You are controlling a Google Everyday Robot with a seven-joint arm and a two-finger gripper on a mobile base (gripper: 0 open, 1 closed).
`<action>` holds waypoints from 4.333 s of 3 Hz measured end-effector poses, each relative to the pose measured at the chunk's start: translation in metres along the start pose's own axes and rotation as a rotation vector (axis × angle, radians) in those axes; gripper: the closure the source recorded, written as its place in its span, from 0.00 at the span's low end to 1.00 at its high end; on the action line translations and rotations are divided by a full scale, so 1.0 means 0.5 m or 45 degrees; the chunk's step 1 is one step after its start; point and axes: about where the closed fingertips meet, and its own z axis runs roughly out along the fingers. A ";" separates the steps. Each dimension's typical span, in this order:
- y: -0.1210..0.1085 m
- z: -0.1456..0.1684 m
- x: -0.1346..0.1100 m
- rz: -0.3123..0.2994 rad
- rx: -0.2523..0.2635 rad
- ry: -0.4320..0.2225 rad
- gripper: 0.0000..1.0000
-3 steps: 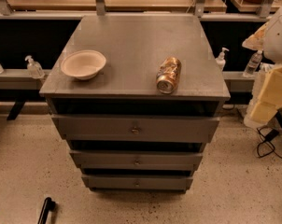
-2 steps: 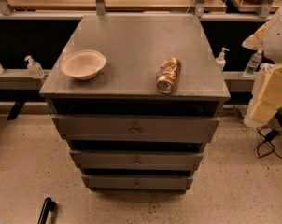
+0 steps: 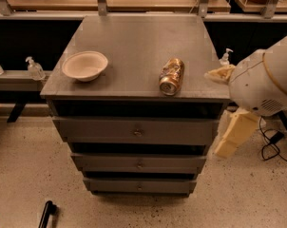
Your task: Open top drawer
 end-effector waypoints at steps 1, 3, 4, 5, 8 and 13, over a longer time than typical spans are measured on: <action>0.000 0.003 -0.003 -0.004 -0.007 -0.006 0.00; 0.066 0.215 0.047 -0.205 -0.064 -0.043 0.00; 0.058 0.238 0.055 -0.221 -0.018 -0.045 0.00; 0.061 0.231 0.049 -0.224 -0.034 -0.044 0.00; 0.039 0.422 0.102 -0.345 -0.073 0.027 0.00; -0.048 0.544 0.161 -0.366 -0.071 -0.014 0.00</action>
Offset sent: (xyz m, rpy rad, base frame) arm 0.0230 0.0499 -0.1536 -0.0271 -0.1556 0.2009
